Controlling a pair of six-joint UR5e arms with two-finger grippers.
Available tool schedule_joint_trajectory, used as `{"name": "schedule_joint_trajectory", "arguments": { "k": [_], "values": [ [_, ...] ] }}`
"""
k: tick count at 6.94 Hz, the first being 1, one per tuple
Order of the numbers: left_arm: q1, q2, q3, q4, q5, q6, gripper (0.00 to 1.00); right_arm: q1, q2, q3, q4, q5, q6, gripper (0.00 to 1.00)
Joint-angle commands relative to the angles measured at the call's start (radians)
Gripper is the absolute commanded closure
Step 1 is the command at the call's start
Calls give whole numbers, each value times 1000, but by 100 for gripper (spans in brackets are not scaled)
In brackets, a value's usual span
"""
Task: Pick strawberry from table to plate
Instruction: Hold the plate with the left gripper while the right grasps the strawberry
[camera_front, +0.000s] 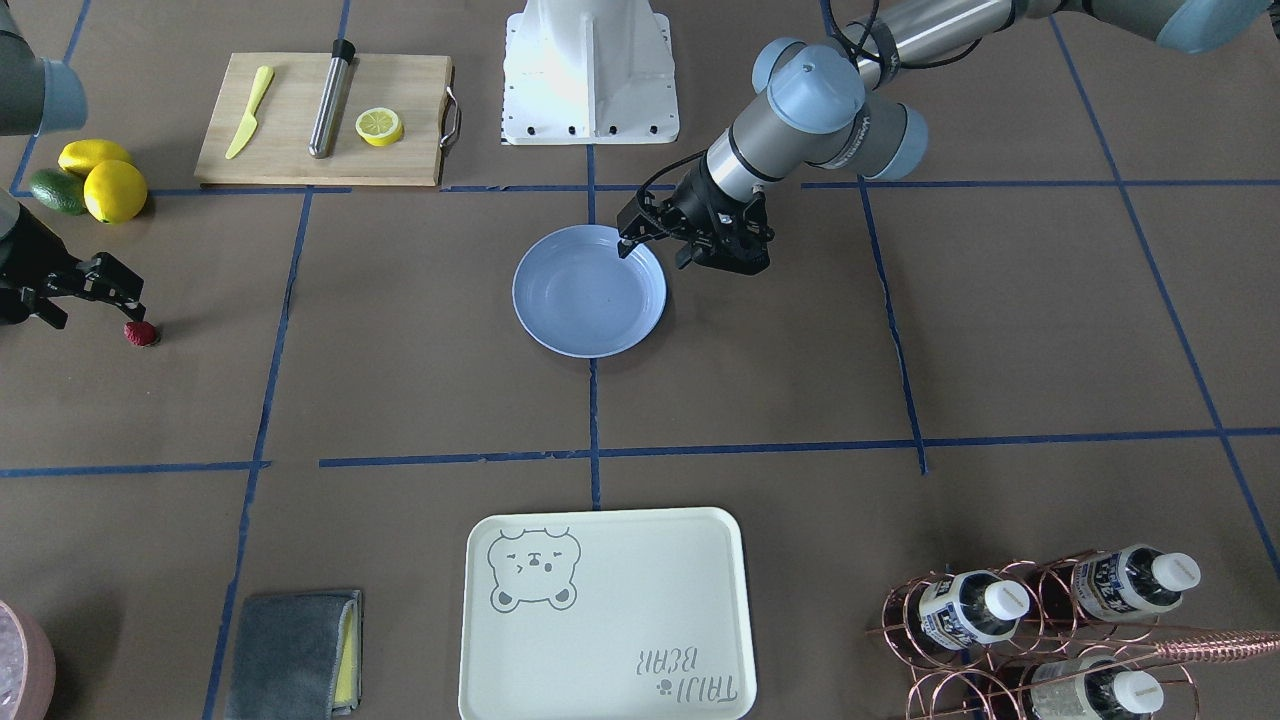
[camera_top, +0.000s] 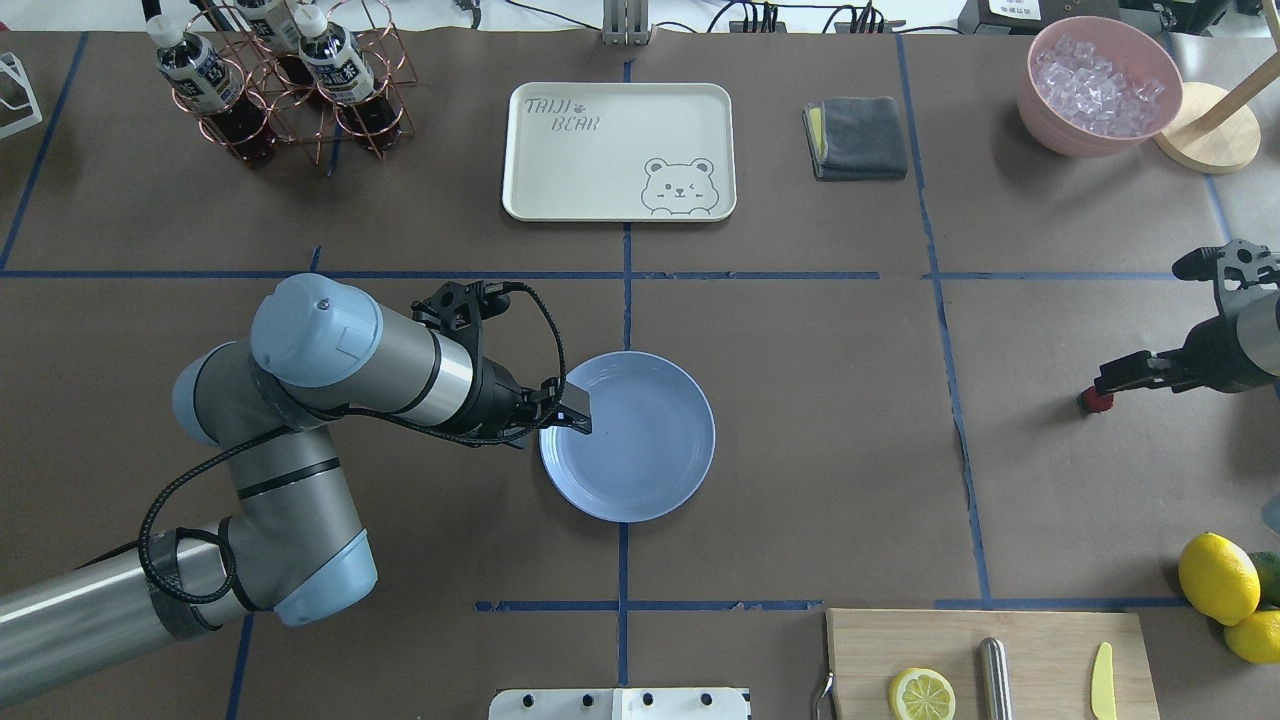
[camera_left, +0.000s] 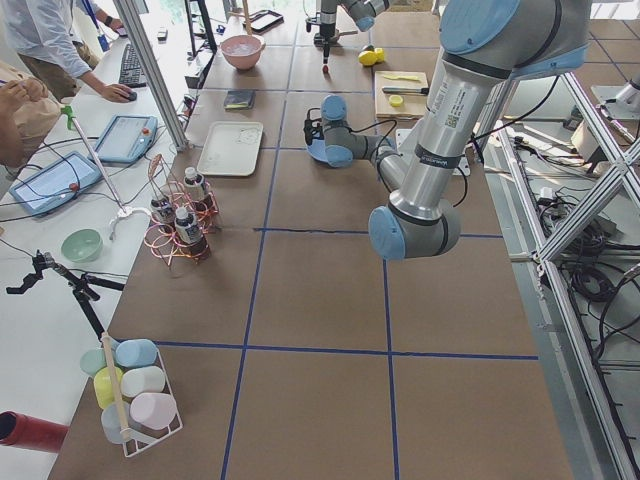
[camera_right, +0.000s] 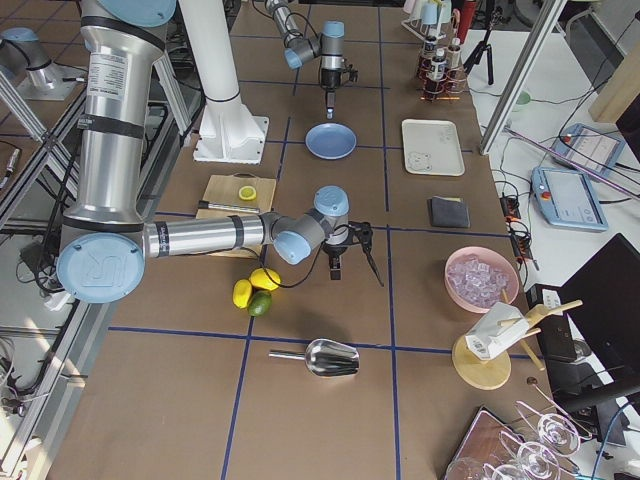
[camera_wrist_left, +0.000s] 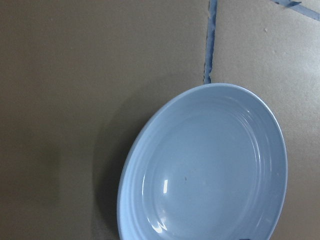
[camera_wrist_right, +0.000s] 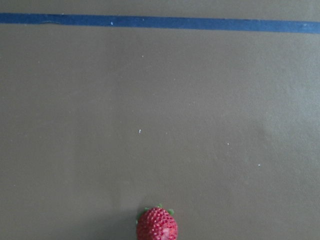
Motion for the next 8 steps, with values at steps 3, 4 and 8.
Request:
{"name": "schedule_joint_trajectory", "arguments": {
  "k": [3, 4, 8],
  "values": [
    [-1, 8, -3, 0, 2, -8, 12, -45, 38, -52, 4, -8, 6, 11],
    [-1, 8, -3, 0, 2, -8, 12, -46, 49, -57, 3, -10, 7, 12],
    [-1, 16, -15, 0, 2, -8, 12, -49, 58, -71, 4, -7, 7, 84]
  ]
}}
